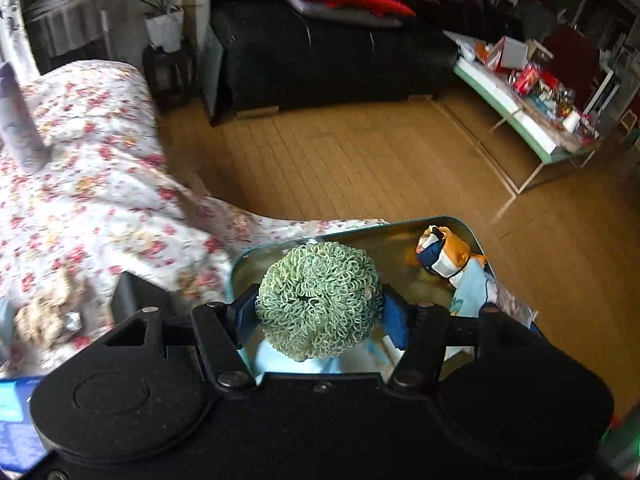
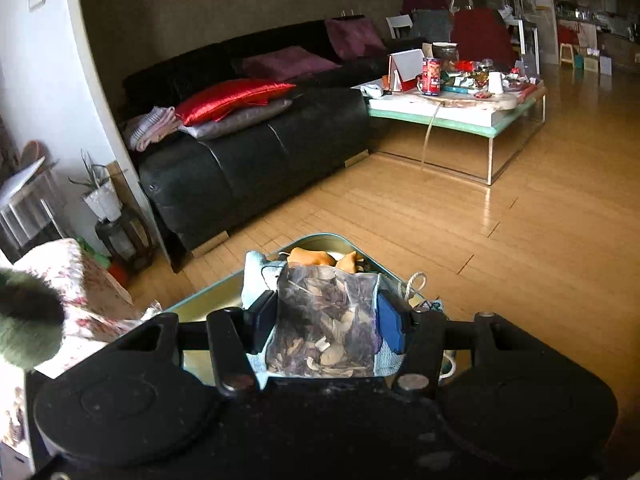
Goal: Organize soft objects
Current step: 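Carry the ball and bag over the gold tin tray and open both tools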
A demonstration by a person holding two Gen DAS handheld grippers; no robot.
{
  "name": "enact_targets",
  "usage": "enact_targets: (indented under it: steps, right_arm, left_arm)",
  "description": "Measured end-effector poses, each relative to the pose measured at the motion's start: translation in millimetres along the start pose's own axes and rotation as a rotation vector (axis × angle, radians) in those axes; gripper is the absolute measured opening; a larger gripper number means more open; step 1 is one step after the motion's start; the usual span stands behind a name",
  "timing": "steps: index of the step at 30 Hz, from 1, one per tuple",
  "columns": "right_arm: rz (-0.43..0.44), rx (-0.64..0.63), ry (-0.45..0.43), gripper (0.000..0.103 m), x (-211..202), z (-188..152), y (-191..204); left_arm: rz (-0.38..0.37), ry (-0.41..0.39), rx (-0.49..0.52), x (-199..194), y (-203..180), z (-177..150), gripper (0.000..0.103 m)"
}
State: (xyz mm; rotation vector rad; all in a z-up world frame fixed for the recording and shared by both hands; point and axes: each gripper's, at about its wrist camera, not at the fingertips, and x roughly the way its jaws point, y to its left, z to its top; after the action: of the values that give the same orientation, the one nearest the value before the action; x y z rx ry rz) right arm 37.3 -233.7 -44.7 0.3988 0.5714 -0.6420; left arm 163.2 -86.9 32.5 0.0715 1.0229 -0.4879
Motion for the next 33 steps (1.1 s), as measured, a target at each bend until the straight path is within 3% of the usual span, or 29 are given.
enact_targets:
  steps: [11, 13, 16, 33]
  right_arm:
    - [-0.008, 0.039, 0.009, 0.054, 4.7, 1.9, -8.2]
    - [-0.008, 0.040, 0.001, 0.057, 4.6, 2.2, -7.4]
    - [-0.014, 0.051, -0.014, 0.072, 2.0, 2.4, -5.3]
    - [-0.011, 0.025, -0.034, 0.078, -2.6, -1.0, 2.0]
  left_arm:
    - [-0.012, 0.060, 0.032, 42.3, -33.2, 21.6, 0.060]
    - [-0.009, 0.065, 0.032, 46.3, -34.5, 22.1, 0.065]
    - [-0.014, 0.061, 0.020, 49.1, -33.3, 22.2, 0.080]
    - [0.042, 0.038, -0.044, 11.6, 9.1, 0.7, 0.096]
